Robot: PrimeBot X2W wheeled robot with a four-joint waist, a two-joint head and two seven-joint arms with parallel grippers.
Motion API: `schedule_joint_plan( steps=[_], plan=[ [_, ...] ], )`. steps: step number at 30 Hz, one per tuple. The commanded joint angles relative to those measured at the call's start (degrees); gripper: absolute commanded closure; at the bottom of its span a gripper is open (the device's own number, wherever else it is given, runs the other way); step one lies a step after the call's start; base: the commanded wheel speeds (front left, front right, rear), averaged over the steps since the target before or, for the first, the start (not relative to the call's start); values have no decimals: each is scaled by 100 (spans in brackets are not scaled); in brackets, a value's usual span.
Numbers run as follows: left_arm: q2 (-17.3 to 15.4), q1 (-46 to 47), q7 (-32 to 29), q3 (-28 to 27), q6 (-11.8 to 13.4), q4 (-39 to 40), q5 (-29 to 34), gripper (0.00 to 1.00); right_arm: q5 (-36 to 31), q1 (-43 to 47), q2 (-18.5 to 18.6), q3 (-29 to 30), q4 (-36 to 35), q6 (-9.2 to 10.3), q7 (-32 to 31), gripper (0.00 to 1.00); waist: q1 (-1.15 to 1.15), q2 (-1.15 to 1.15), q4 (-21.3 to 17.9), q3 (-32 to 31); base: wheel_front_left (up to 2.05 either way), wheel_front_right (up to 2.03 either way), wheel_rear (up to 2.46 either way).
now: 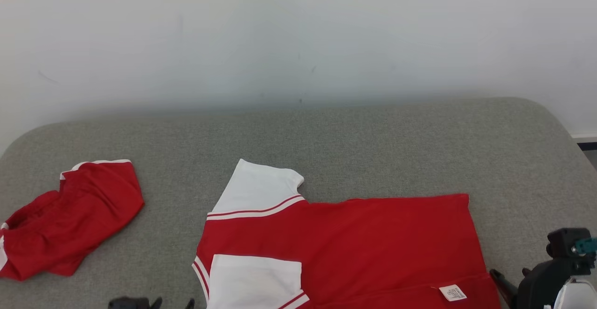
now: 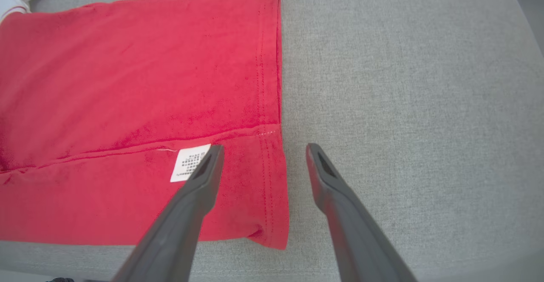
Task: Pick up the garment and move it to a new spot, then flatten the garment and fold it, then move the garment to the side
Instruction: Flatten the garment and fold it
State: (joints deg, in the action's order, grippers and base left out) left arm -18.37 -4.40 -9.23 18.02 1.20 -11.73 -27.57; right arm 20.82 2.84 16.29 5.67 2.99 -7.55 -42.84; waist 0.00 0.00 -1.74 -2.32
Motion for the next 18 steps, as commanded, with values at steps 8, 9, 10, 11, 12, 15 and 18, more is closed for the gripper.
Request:
schedule_joint_plan(
  steps=[8,9,10,11,12,15,18],
  plan=[
    [-113,1530,-535,219,-119,82,331,0,-81,-936,224,-290,-143,13,-157,0,0,0,-202,348,0,0,0],
    [-86,1759,-673,276,-152,24,366,0,-135,-1105,238,-333,-92,13,-134,0,0,0,-232,465,0,0,0],
    [-64,2020,-819,346,-186,-65,411,0,-200,-1306,235,-347,1,13,-113,0,0,0,-260,602,0,0,0],
    [-61,2327,-934,430,-270,-153,494,0,-243,-1541,159,-305,107,13,-96,0,0,0,-301,781,0,0,0],
    [-39,2637,-1014,520,-338,-256,583,0,-324,-1799,48,-242,236,13,-79,0,0,0,-347,963,0,0,0],
    [7,3732,-1349,759,-514,-928,851,0,-638,-2835,-307,-389,770,13,-101,0,0,0,-558,1599,0,0,0],
    [30,4413,-1560,841,-582,-1462,957,0,-747,-3491,-343,-661,1173,13,-99,0,0,0,-694,1945,0,0,0]
  ],
)
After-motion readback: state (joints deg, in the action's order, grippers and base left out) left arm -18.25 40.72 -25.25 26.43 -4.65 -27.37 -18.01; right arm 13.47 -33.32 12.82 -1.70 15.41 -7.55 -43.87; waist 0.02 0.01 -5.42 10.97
